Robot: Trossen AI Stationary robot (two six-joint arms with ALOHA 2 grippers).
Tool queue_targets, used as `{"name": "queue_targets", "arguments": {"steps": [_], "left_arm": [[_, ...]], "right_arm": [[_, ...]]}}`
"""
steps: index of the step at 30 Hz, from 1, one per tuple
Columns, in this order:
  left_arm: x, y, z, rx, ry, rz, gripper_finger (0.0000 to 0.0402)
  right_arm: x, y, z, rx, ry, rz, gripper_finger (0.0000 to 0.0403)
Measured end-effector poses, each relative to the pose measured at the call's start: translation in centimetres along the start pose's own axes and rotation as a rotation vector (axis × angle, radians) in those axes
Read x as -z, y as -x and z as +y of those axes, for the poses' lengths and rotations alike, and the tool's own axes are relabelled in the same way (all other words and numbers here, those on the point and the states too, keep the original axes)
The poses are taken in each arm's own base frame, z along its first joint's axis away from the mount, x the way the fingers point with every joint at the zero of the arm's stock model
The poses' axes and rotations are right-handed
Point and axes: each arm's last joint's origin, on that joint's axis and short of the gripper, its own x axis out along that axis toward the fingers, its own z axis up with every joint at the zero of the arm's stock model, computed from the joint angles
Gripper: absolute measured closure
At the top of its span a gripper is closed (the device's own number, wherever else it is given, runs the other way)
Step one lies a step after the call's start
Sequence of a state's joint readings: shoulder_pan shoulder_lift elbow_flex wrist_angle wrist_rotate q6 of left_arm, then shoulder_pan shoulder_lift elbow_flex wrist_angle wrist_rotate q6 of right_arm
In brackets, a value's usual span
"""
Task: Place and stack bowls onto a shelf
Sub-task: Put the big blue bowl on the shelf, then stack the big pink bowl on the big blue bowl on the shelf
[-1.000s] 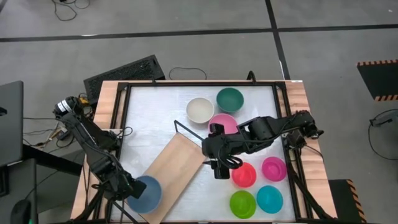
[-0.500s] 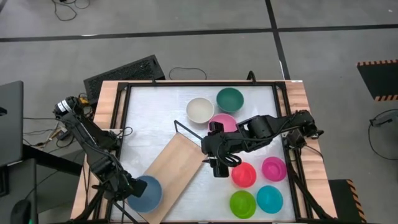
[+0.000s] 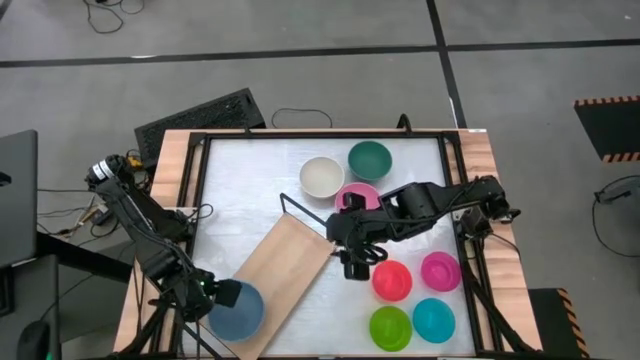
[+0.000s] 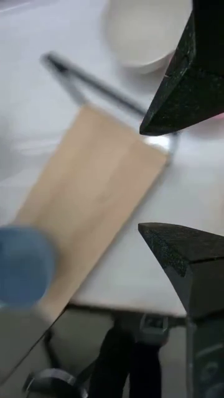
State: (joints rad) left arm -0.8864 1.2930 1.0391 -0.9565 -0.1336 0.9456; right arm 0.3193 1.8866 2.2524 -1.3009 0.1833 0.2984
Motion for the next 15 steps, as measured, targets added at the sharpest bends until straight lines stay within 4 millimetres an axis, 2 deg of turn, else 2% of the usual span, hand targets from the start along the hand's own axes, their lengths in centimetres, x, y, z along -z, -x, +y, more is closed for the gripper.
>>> {"name": "queue_targets", "arguments": {"steps": [4,8,11,15], "left_arm": [[0.3,0.8,0.3,-0.045,0.033,0.090,0.0169],[0.4,1.1,0.2,-0.037,0.088,0.121,0.0163],[0.6,1.1,0.0,-0.024,0.133,0.146,0.0163],[1.4,1.6,-0.3,-0.099,0.207,0.285,0.0163]], "right_arm": [[0.9,-0.2,-1.8,0.071,-0.081,0.126,0.0135],[0.8,-0.3,-3.3,0.131,-0.125,0.145,0.0135],[0.7,-0.4,-3.9,0.144,-0.129,0.148,0.0135],[1.4,-0.2,-4.8,0.219,-0.087,0.219,0.0135]]}}
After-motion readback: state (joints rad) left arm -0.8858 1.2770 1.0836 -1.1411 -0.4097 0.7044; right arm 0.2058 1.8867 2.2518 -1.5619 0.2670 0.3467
